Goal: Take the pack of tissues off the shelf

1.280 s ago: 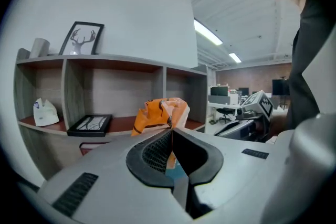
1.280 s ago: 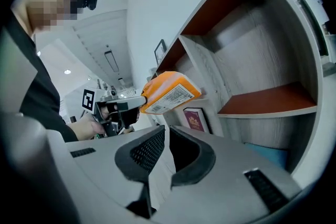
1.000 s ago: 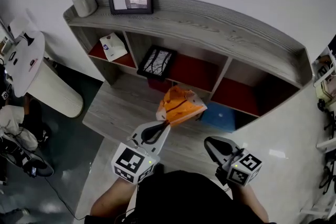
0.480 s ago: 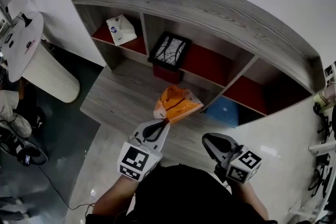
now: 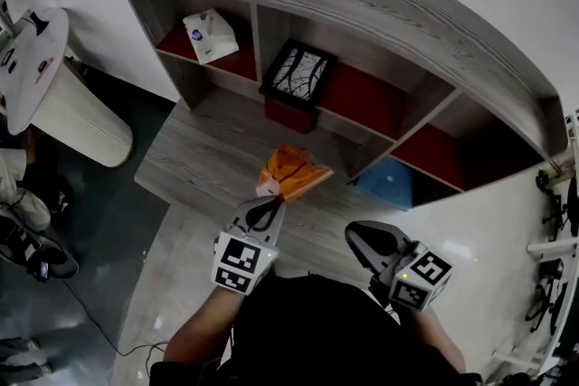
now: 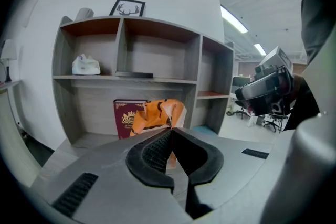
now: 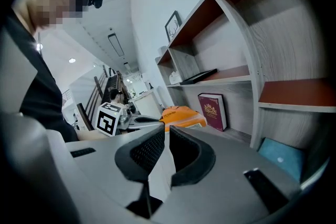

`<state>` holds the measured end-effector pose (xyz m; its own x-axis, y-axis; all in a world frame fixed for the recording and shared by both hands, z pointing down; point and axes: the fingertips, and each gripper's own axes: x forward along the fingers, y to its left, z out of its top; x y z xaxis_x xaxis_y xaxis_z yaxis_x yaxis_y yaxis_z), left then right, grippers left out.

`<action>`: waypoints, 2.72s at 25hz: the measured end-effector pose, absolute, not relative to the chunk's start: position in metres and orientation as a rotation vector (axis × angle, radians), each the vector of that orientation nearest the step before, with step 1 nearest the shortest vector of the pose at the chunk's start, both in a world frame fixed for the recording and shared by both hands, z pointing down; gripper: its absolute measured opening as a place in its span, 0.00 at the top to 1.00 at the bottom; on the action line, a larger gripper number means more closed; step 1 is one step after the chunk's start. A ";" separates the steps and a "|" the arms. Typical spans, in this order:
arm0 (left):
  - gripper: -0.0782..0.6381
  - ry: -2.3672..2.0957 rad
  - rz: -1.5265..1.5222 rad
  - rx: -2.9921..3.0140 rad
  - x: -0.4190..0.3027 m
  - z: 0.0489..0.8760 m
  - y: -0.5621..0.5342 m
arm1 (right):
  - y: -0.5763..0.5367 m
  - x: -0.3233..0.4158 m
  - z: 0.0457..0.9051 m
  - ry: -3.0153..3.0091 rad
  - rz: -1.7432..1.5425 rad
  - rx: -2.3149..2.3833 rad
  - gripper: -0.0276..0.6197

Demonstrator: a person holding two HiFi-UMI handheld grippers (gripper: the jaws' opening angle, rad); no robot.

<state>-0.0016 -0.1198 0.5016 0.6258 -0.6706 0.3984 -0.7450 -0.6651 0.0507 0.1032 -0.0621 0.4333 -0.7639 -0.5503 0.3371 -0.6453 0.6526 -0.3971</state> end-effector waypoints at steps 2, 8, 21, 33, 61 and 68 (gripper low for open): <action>0.87 -1.160 0.517 2.603 -0.004 0.512 -0.122 | -0.060 0.102 0.435 -2.678 0.754 0.974 0.93; 0.87 -1.156 0.545 2.546 -0.004 0.542 -0.127 | -0.055 0.104 0.437 -2.660 0.765 0.998 0.93; 0.87 -1.112 0.602 2.422 0.004 0.608 -0.140 | -0.049 0.111 0.449 -2.637 0.771 1.034 0.93; 0.68 -1.111 0.520 2.373 -0.009 0.598 -0.137 | -0.051 0.104 0.444 -2.665 0.749 1.014 0.93; 0.87 -1.020 0.138 2.645 -0.111 0.437 -0.091 | -0.076 -0.011 0.426 -2.806 0.628 0.970 0.93; 0.87 -1.061 0.052 2.662 -0.082 0.401 -0.073 | -0.060 0.017 0.403 -2.814 0.673 1.007 0.93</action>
